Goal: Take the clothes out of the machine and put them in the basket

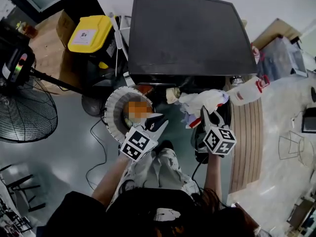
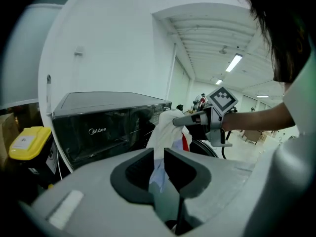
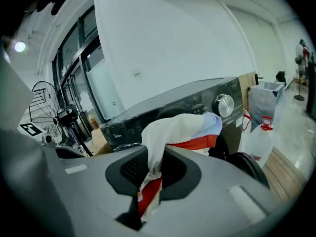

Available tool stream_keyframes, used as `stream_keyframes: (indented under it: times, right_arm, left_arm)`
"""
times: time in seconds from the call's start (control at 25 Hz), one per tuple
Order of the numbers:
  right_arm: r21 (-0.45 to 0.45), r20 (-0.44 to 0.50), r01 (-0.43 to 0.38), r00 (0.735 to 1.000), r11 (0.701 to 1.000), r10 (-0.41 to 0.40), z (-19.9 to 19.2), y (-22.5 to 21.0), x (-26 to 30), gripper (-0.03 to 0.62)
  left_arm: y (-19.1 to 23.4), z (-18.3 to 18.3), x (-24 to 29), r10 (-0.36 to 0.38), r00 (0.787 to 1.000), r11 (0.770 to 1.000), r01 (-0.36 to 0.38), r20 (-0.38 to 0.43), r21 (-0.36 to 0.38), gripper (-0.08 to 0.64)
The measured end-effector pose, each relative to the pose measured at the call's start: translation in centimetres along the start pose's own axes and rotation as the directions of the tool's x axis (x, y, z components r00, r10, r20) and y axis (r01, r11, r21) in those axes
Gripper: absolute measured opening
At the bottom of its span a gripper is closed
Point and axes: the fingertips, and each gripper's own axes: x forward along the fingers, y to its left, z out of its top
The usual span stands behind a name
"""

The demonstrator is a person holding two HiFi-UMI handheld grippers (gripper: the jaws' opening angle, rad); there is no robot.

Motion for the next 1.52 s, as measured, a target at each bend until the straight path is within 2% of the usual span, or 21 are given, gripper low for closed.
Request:
stream_keyframes:
  times: [0.24, 0.4, 0.56, 0.68, 0.88, 1.12, 1.2, 1.32, 1.44, 1.52]
  right_arm:
    - [-0.039, 0.011, -0.086, 0.996, 0.996, 0.086, 3.6, 3.2, -3.0, 0.066]
    - [-0.056, 0.028, -0.158, 0.987, 0.986, 0.160, 6.0, 5.9, -4.8, 0.066]
    - [-0.101, 0.029, -0.238, 0.970, 0.966, 0.242, 8.5, 8.8, -6.4, 0.066]
    - [-0.136, 0.028, -0.318, 0.946, 0.938, 0.324, 10.5, 11.4, -7.5, 0.066]
    - [-0.190, 0.023, -0.460, 0.881, 0.867, 0.472, 13.6, 15.6, -9.6, 0.066]
    - [-0.229, 0.021, -0.612, 0.774, 0.757, 0.633, 15.4, 20.9, -11.8, 0.066]
    - [-0.240, 0.009, -0.646, 0.745, 0.725, 0.667, 15.4, 22.3, -12.0, 0.066]
    - [-0.235, -0.006, -0.685, 0.711, 0.690, 0.703, 15.2, 23.5, -11.9, 0.066]
    - [-0.187, -0.005, -0.732, 0.668, 0.655, 0.744, 14.8, 24.8, -11.5, 0.066]
    - [-0.156, -0.009, -0.764, 0.635, 0.626, 0.772, 14.5, 26.0, -11.3, 0.066]
  left_arm:
    - [-1.7, 0.8, -0.1, 0.005, 1.000, 1.000, -0.005, -0.005, 0.007, 0.097]
    - [-2.3, 0.1, -0.2, 0.024, 0.999, 0.999, -0.022, -0.048, 0.032, 0.146]
    - [-2.5, -1.1, 0.2, 0.056, 0.996, 0.998, -0.053, -0.076, 0.043, 0.176]
    - [-2.4, -2.1, 0.3, 0.081, 0.993, 0.997, -0.081, -0.086, 0.014, 0.199]
    - [-1.7, -1.5, 0.3, 0.155, 0.986, 0.988, -0.156, -0.061, -0.010, 0.233]
    - [0.1, 0.1, -1.2, 0.276, 0.961, 0.958, -0.275, 0.000, -0.084, 0.250]
    - [0.8, 0.5, -2.4, 0.328, 0.944, 0.940, -0.323, 0.028, -0.109, 0.197]
    - [1.5, 0.6, -4.6, 0.397, 0.916, 0.909, -0.384, 0.052, -0.161, 0.033]
    - [2.0, 0.0, -7.3, 0.451, 0.891, 0.878, -0.433, 0.048, -0.204, 0.023]
    - [2.6, -0.4, -9.5, 0.496, 0.867, 0.852, -0.474, 0.049, -0.224, 0.021]
